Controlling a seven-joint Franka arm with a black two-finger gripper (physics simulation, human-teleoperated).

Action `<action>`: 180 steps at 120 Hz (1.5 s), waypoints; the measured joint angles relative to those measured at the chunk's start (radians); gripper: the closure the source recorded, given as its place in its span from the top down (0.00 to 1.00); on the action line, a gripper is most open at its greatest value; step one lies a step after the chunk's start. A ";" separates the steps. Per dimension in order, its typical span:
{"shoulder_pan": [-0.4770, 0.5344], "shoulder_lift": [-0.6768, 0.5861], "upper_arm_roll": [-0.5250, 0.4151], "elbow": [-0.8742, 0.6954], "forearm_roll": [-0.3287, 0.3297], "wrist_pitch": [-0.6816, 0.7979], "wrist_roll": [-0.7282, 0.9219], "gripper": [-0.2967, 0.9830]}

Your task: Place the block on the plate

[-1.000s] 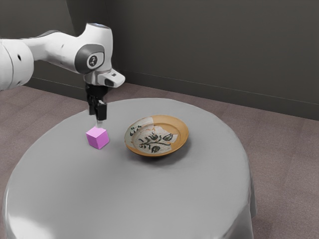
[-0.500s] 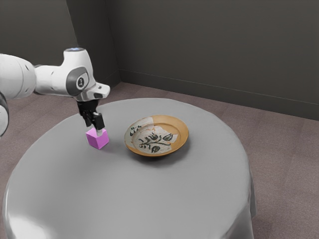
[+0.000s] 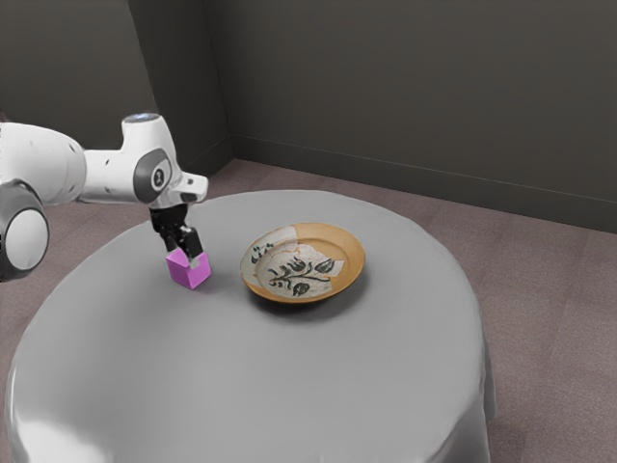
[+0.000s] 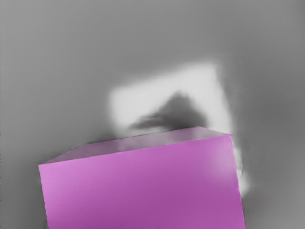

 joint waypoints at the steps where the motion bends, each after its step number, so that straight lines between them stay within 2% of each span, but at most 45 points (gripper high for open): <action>1: 0.001 0.003 0.000 0.003 0.000 0.001 0.000 0.77; 40: 0.009 0.085 -0.001 0.067 -0.029 0.012 0.002 0.77; 60: 0.009 0.095 -0.001 0.069 -0.048 0.013 0.002 0.62; 69: 0.009 0.096 -0.001 0.069 -0.049 0.014 0.001 0.62; 85: 0.005 0.067 -0.002 0.062 -0.046 0.014 0.000 0.57; 104: -0.019 -0.008 -0.010 0.028 -0.042 0.011 -0.004 0.56; 136: -0.056 -0.061 -0.114 0.032 -0.043 0.016 -0.011 0.56; 180: -0.101 0.083 -0.218 0.199 -0.042 0.042 -0.015 0.56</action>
